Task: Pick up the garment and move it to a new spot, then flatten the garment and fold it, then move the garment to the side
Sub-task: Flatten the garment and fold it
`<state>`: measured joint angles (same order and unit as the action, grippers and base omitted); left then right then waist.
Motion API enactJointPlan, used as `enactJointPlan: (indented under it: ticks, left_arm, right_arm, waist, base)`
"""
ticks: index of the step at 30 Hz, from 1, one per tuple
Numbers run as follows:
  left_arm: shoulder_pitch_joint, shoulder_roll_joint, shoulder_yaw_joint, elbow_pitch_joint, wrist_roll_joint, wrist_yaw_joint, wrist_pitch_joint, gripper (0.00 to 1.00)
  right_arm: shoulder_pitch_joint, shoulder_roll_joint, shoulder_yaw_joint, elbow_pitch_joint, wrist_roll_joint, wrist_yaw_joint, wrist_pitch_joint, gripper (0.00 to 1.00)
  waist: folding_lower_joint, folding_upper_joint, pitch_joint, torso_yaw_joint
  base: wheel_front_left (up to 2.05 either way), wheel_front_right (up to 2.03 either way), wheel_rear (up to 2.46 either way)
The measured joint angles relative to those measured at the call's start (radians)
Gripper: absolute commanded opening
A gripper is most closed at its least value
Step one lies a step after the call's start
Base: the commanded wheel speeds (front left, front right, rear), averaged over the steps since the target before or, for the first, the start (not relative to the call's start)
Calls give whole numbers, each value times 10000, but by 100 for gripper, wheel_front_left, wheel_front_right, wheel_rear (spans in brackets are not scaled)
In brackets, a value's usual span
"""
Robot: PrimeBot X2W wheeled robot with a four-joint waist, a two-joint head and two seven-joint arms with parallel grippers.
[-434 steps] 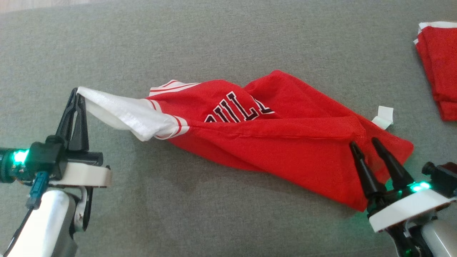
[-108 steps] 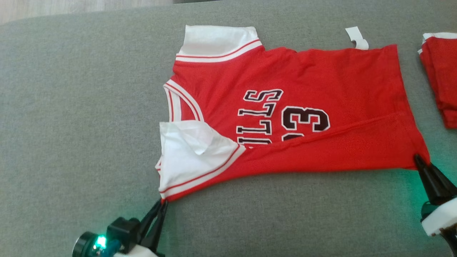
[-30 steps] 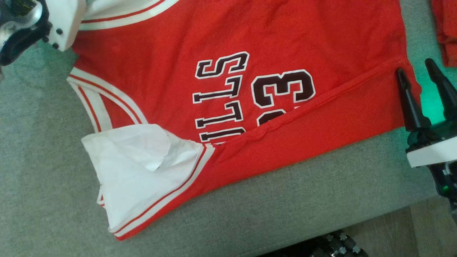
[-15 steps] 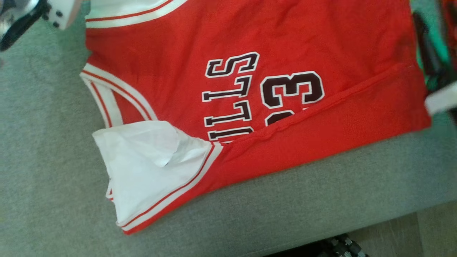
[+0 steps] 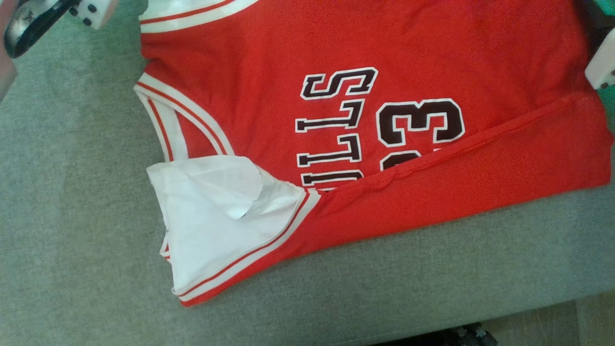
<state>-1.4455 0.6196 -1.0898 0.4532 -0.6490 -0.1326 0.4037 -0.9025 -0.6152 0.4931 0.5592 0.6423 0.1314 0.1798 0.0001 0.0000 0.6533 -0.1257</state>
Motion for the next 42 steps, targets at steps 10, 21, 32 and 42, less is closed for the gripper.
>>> enactJointPlan:
  ticks: [10,21,32,42]
  left_arm:
    - [-55,-90,-355,336,-219,-2,-349,0]
    - [-145,-148,-663,593,-472,-4,-930,0]
    - [-1113,-393,-336,1244,631,723,-3689,0]
    - [-138,-351,-219,861,-35,711,-4029,0]
  right_arm:
    - [-803,-244,924,606,180,0,221,50]
    - [-1207,-554,1712,834,522,0,44,0]
    - [-2147,-376,815,1601,792,0,-2460,0]
    - [-1438,-397,696,1601,1298,0,-3202,0]
  waist:
    - [0,0,-43,182]
    - [0,0,-61,411]
    - [0,0,-323,662]
    - [0,0,-627,1031]
  base:
    - [0,0,0]
    - [0,0,0]
    - [0,0,0]
    - [0,0,0]
